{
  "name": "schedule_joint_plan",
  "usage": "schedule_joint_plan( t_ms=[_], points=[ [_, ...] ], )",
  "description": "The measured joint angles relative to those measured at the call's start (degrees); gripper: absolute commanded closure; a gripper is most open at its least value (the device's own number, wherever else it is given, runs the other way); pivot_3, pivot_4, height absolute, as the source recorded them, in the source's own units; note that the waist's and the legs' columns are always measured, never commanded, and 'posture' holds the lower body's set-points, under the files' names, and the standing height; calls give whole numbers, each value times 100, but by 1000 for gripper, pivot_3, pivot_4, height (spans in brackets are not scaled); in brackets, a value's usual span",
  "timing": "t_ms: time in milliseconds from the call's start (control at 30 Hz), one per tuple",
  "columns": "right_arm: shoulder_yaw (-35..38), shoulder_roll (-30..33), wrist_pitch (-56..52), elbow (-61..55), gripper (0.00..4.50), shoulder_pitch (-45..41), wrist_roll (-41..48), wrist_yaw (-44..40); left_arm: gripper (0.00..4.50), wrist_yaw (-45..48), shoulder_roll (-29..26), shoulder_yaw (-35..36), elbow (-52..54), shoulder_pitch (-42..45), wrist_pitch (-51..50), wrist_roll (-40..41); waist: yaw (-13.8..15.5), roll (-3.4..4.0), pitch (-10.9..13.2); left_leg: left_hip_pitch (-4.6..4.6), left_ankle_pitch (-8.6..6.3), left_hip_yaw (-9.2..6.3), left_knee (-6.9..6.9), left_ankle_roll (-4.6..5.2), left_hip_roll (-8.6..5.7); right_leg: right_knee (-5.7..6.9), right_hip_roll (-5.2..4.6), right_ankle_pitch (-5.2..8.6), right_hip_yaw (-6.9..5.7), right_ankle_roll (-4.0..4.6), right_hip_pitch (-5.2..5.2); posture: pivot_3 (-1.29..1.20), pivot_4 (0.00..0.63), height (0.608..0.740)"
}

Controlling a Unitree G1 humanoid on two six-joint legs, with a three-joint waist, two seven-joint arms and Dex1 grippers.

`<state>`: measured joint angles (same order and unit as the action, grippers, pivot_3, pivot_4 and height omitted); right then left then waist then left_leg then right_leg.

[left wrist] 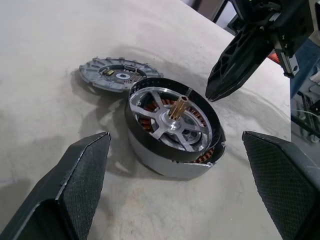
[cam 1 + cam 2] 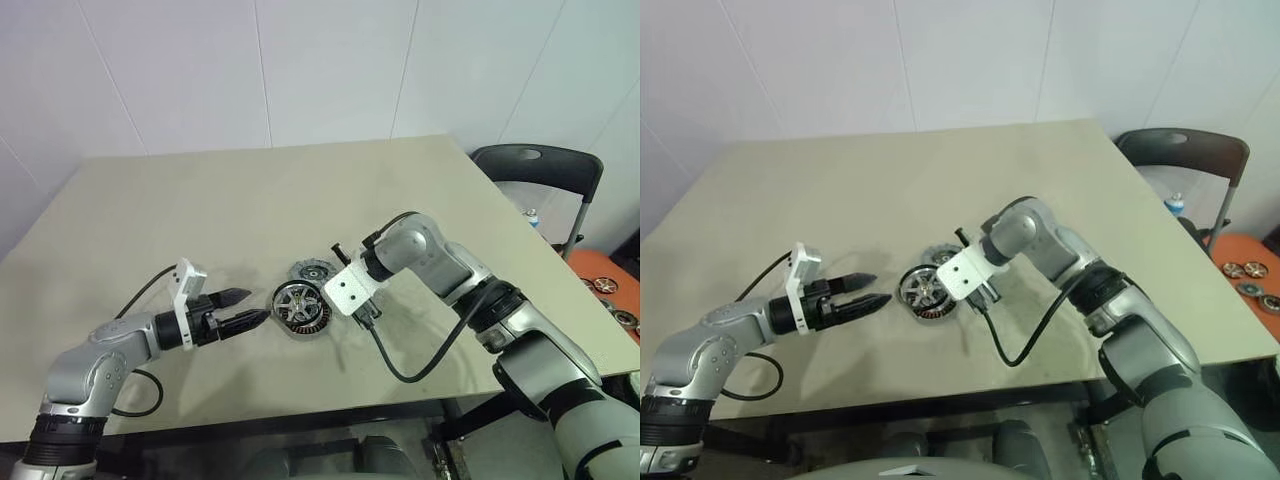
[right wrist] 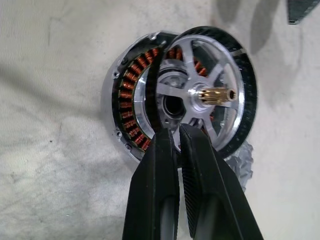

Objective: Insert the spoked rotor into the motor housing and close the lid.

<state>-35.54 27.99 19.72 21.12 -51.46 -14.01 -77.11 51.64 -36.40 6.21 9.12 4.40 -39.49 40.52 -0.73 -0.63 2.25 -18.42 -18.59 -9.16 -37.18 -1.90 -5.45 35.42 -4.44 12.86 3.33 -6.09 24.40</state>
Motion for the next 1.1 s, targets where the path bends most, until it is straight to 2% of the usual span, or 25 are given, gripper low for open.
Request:
schedule_joint_plan(
  t_ms=[400, 1100],
  points=[
    [-16, -100, 308, 177, 4209, -17, -92, -112, 14, -107, 49, 35, 77, -159, 9, 0, -6, 0, 0, 2, 0, 0, -1, -1, 1, 4, 1, 0, 0, 0, 0, 0, 0, 740],
    [-25, -431, 131, 280, 4209, 37, -139, -52, 14, -180, 88, 35, 73, -143, 41, -114, -5, 0, 0, 2, 1, -1, -1, -2, 0, 5, 1, -1, 0, 1, 1, 0, 0, 740]
  ],
)
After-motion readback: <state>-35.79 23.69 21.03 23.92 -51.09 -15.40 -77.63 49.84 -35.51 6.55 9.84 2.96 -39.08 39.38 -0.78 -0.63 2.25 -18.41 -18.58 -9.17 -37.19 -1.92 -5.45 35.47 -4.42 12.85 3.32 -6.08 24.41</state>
